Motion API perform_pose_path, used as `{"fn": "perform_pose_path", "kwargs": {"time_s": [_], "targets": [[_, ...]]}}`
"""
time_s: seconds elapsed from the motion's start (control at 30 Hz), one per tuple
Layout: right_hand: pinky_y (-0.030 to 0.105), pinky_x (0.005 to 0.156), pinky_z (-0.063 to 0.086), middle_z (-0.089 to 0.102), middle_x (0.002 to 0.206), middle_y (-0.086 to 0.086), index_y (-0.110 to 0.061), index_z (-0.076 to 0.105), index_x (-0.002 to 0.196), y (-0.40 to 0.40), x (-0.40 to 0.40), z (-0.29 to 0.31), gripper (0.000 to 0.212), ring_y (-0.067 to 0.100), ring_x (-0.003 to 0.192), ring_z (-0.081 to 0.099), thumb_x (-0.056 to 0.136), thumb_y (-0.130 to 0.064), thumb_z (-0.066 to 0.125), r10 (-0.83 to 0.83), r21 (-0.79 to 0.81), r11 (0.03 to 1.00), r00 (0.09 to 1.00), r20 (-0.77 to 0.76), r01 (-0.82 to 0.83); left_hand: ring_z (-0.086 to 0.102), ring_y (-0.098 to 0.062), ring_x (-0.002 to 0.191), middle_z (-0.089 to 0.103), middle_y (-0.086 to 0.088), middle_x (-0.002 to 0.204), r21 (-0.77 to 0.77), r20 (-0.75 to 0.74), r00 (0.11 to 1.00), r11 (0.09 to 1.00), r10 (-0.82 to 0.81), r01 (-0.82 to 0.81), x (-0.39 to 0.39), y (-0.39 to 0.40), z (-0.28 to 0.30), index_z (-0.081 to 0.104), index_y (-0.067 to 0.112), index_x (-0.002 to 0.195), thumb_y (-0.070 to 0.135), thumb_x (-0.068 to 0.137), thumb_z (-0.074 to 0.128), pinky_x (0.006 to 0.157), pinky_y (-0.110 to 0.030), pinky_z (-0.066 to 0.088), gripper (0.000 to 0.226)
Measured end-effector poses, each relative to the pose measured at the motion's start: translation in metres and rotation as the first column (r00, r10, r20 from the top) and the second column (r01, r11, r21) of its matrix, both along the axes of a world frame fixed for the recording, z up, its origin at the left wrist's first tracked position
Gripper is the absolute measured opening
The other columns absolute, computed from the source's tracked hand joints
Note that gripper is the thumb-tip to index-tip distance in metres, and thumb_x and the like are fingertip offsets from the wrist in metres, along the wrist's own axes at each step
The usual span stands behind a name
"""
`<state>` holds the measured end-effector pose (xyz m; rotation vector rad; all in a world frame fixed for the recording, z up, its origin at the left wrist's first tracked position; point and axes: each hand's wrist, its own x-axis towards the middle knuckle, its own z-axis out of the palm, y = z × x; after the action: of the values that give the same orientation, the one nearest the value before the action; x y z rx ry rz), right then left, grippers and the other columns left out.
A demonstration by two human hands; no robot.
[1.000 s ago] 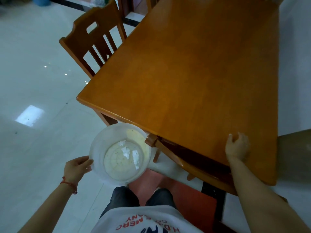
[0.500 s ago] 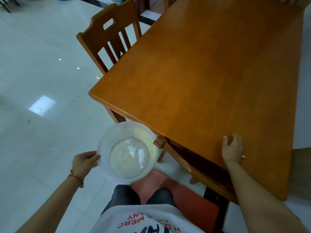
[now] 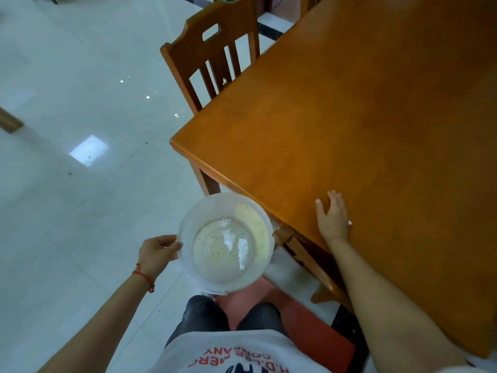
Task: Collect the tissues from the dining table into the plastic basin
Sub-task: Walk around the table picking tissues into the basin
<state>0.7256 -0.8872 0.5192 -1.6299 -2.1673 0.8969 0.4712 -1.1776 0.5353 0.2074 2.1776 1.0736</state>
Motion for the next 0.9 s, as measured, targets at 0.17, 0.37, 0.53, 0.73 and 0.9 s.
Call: {"fn": "perform_pose_path", "kwargs": {"time_s": [0.17,0.37,0.53,0.73,0.9], "targets": [[0.041,0.112,0.020,0.028,0.150,0.010,-0.012,0.030,0.139,-0.005,-0.046,-0.001,0.053,0.023,0.140,0.017,0.094,-0.037,0.041,0.161,-0.003,0.987,0.987,0.021,-0.161,0.066,-0.031,0.083,0.069,-0.014,0.091,-0.025,-0.006,1.000,0.999,-0.025,0.025,-0.002,0.000,0.001,0.069,0.002,0.099,0.007,0.079,0.065,0.085,-0.041,0.053,0.021],[0.043,0.111,0.023,0.030,0.150,0.009,-0.013,0.032,0.139,-0.008,-0.069,-0.004,0.053,0.022,0.140,0.018,0.093,-0.037,0.043,0.336,0.013,0.942,0.942,0.022,-0.336,0.067,-0.022,0.073,0.070,-0.013,0.087,-0.027,0.009,1.000,1.000,-0.005,0.005,-0.002,-0.002,-0.001,0.069,0.002,0.099,0.006,0.079,0.065,0.081,-0.035,0.053,0.021],[0.037,0.110,0.022,0.035,0.147,0.008,-0.011,0.038,0.136,-0.008,-0.067,0.001,0.049,0.020,0.139,0.021,0.094,-0.036,0.041,0.446,0.113,0.888,0.895,0.020,-0.445,0.067,-0.028,0.080,0.070,-0.016,0.093,-0.029,0.017,1.000,0.999,-0.016,0.017,-0.004,-0.001,-0.002,0.069,0.003,0.099,0.007,0.080,0.064,0.086,-0.039,0.053,0.021],[0.044,0.111,0.024,0.039,0.145,0.010,-0.011,0.041,0.133,-0.002,-0.045,0.003,0.053,0.021,0.138,0.025,0.090,-0.042,0.034,0.251,0.112,0.963,0.967,-0.051,-0.244,0.066,-0.027,0.080,0.070,-0.016,0.094,-0.036,0.011,1.000,0.999,-0.026,0.027,-0.003,-0.001,-0.002,0.069,0.002,0.100,0.007,0.080,0.063,0.086,-0.039,0.053,0.021],[0.043,0.109,0.025,0.034,0.148,0.010,-0.012,0.038,0.136,-0.011,-0.052,-0.007,0.045,0.022,0.139,0.022,0.096,-0.033,0.038,0.180,-0.025,0.983,0.979,-0.095,-0.183,0.067,-0.029,0.081,0.070,-0.016,0.092,-0.029,0.019,1.000,0.999,-0.014,0.015,-0.002,-0.001,-0.001,0.069,0.003,0.098,0.006,0.080,0.063,0.088,-0.044,0.053,0.020]]}}
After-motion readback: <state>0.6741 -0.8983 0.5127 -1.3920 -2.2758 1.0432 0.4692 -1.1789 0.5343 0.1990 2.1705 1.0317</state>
